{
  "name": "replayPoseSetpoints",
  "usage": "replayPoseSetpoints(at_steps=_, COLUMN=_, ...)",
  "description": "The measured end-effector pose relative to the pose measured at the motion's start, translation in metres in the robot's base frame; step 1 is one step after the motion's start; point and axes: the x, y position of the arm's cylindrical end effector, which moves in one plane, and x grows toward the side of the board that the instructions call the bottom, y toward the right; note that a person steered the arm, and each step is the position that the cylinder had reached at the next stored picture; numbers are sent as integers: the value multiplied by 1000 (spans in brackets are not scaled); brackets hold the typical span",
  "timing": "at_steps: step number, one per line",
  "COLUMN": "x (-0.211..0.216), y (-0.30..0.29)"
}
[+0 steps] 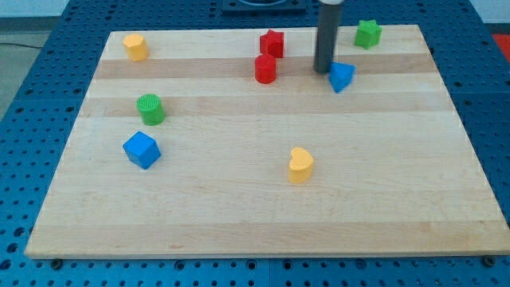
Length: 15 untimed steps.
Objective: Move the yellow heart to the bottom left side
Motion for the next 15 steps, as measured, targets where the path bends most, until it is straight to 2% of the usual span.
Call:
replayPoseSetpoints(at_steps=2, x=43, y=50)
replayPoseSetpoints(at_steps=3, x=43, y=3)
replayPoseSetpoints(at_steps=4, x=63, y=-67)
replayPoseSetpoints(at_steps=6, x=78, y=-241)
replayPoseSetpoints(at_steps=7, x=78, y=-297)
replayPoseSetpoints(at_steps=8, x=77, y=-319)
replayPoseSetpoints(at_steps=9, x=70, y=-308)
replayPoseSetpoints(at_steps=11, x=4, y=-292)
replayPoseSetpoints(at_steps=12, x=-10, y=-249)
replayPoseSetpoints(at_steps=13, x=50, y=-185)
replayPoseSetpoints(at_steps=14, x=83, y=-88)
replayPoseSetpoints(at_steps=15, x=126, y=-16)
